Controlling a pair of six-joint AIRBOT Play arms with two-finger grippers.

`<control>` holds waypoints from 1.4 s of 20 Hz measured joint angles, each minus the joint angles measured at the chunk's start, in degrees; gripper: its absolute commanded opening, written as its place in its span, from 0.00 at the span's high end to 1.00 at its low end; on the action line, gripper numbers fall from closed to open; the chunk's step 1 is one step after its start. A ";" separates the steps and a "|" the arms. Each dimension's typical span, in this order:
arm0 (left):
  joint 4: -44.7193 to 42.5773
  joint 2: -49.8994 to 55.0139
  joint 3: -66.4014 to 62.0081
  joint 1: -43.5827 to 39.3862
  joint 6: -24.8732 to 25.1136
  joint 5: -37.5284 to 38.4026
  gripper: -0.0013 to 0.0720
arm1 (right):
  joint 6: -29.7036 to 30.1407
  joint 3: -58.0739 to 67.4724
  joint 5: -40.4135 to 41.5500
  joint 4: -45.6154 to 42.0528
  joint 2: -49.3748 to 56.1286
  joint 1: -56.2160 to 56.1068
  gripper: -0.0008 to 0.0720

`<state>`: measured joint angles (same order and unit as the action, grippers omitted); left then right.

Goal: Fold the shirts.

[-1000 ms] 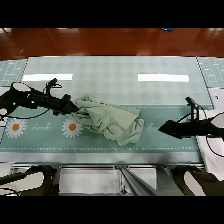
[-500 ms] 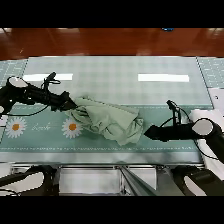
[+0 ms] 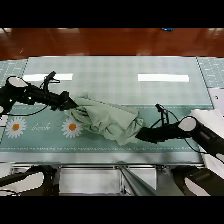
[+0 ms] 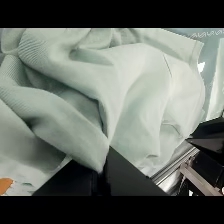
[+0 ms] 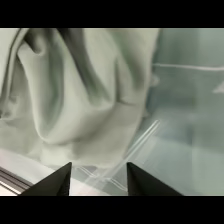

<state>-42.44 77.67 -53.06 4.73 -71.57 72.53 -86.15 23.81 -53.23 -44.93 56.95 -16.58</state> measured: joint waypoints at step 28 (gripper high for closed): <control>10.73 -27.45 -44.06 10.67 -4.85 10.43 0.95 | 4.46 86.88 -22.58 -24.74 -10.60 15.72 0.96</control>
<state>-31.70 50.22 -97.12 15.40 -76.42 82.96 -81.69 110.69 -75.81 -69.67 46.35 -0.86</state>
